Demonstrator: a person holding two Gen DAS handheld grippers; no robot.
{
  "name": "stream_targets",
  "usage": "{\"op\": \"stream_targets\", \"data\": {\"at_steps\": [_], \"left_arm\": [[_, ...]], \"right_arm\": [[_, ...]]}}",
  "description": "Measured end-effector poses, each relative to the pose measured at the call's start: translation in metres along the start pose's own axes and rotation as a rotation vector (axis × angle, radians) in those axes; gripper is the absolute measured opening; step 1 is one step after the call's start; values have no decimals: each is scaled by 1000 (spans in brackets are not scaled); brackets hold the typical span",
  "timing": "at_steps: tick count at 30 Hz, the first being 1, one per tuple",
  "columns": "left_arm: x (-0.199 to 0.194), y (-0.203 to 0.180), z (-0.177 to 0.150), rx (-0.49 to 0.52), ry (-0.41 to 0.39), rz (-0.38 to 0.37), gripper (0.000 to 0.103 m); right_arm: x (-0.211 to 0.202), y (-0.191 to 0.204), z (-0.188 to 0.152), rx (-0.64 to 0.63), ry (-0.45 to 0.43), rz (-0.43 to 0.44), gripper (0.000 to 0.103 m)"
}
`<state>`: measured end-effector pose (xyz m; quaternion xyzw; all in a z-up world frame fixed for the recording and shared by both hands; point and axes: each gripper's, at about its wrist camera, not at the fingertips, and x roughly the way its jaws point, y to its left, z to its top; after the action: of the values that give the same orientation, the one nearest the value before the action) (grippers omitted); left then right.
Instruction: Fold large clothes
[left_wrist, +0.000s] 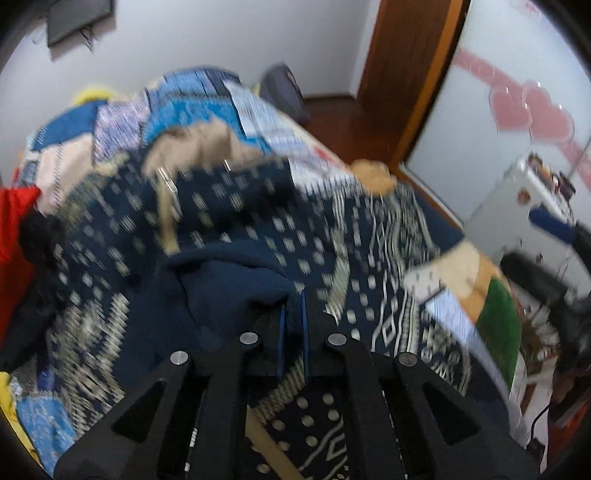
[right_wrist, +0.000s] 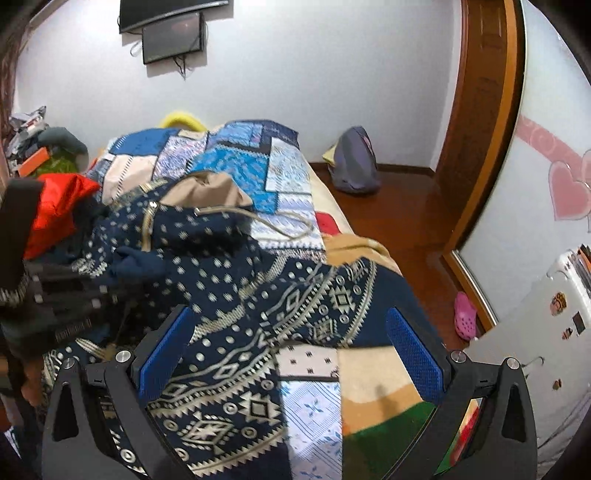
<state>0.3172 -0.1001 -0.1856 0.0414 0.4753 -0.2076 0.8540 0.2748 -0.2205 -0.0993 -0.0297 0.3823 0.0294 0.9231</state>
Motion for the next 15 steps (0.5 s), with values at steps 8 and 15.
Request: {"op": "stream_targets", "data": {"at_steps": [8,15], "left_arm": [[1,-6,-32,71,64,-3,32],[-62,39,-57,8,-40,101,55]], "right_arm": [[3,8,-2,-52,25,-5,103],[1,46,6,-169,5,65,103]]}}
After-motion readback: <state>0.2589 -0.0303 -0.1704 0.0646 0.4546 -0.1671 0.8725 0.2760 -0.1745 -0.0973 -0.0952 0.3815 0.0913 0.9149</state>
